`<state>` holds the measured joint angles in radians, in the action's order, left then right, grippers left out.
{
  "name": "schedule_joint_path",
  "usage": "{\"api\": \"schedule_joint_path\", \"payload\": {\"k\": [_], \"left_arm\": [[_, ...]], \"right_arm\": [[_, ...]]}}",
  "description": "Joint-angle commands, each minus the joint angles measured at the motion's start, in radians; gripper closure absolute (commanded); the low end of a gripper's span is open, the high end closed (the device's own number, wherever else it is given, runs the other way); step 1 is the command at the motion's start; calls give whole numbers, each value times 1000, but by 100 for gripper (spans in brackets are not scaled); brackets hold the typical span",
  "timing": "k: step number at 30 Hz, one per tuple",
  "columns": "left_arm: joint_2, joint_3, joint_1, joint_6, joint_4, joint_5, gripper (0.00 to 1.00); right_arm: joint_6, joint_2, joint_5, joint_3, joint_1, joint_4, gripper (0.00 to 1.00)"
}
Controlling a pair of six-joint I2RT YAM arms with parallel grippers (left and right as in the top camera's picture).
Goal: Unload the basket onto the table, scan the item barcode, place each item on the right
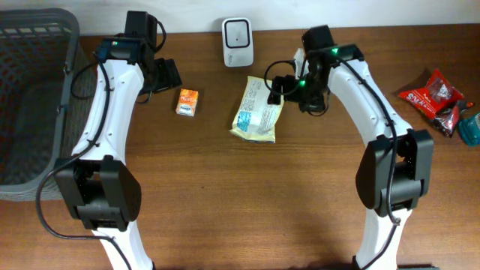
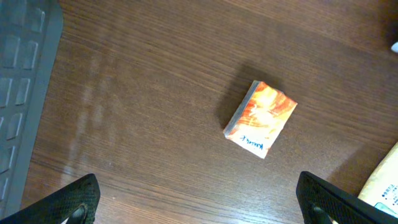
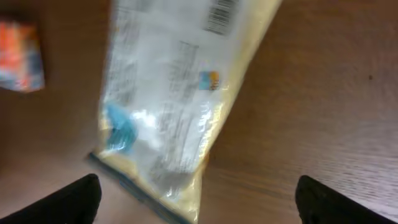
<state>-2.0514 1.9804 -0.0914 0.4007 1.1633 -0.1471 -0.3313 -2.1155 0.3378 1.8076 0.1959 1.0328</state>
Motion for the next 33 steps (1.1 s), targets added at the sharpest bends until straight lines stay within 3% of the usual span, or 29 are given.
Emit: {"api": "schedule_joint_path", "payload": {"k": [1,4,8,10,11,12,13,17,22,23,25,33], "left_arm": [[2,-2,1,-5,2,-7,1],[2,-2,1,-5,2,-7,1],[2,-2,1,-5,2,-7,1],[2,-2,1,-5,2,-7,1],[2,-2,1,-5,2,-7,1],[2,-2,1,-5,2,-7,1],[2,-2,1,-5,2,-7,1],[2,-2,1,-5,2,-7,1],[2,-2,1,-5,2,-7,1],[2,-2,1,-5,2,-8,1],[2,-2,1,-5,2,-7,1],[2,-2,1,-5,2,-7,1]], "right_arm": [[-169,14,62,-200,14,-159,0],[-279,14,196,-373,46,-423,5],[-468,-2,197,-430,100,-586,16],[-520,-23,157,-430,107,-599,37],[-520,-35,121,-430,106,-599,60],[-519,-41,68,-430,100,-591,92],[-515,-39,15,-429,93,-577,96],[-402,24,-114,-381,51,-470,96],[-193,198,-684,-127,98,-25,96],[-184,204,-876,-48,138,129,96],[-235,197,-1001,-42,180,225,96],[-286,-35,-1004,-48,330,389,96]]}}
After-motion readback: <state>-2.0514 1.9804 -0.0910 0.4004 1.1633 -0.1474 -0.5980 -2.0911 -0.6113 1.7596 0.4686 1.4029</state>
